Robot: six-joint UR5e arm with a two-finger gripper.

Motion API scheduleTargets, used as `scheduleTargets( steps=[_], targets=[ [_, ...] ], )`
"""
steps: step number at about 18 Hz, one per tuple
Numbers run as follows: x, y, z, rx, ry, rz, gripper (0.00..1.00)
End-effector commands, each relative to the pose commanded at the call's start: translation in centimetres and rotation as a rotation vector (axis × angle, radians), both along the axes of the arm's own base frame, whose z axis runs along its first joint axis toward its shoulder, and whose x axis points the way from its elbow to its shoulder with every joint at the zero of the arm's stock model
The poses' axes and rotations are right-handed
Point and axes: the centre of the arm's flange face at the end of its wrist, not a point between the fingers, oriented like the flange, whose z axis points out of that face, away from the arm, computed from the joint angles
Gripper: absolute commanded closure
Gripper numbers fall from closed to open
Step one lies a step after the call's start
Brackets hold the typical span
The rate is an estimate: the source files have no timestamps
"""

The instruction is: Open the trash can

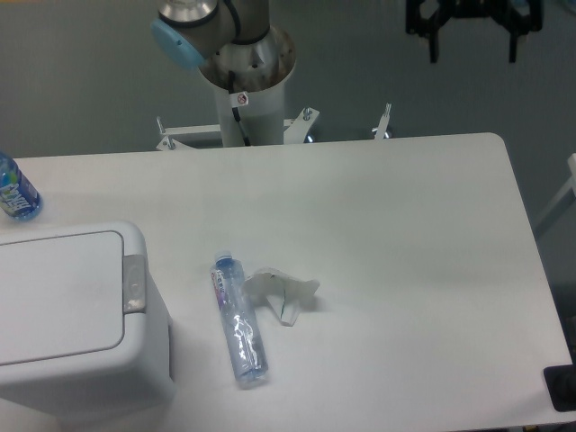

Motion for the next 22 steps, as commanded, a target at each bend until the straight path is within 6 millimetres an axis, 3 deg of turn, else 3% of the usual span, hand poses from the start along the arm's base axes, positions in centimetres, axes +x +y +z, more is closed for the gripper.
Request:
scheduleTargets(
  steps=[6, 9, 16, 22],
  targets=[
    [-0.1, 0.4, -0.4, 0.026, -0.016, 0.027, 0.00],
    [0.7, 3.0, -1.1, 0.079, -0.032, 0.093, 0.00],
    [1.8, 11.4, -3.3, 0.272, -0.017, 0.331, 0.00],
    [4.2, 15.8, -5.2, 0.358, -0.102, 0.443, 0.00]
  ],
)
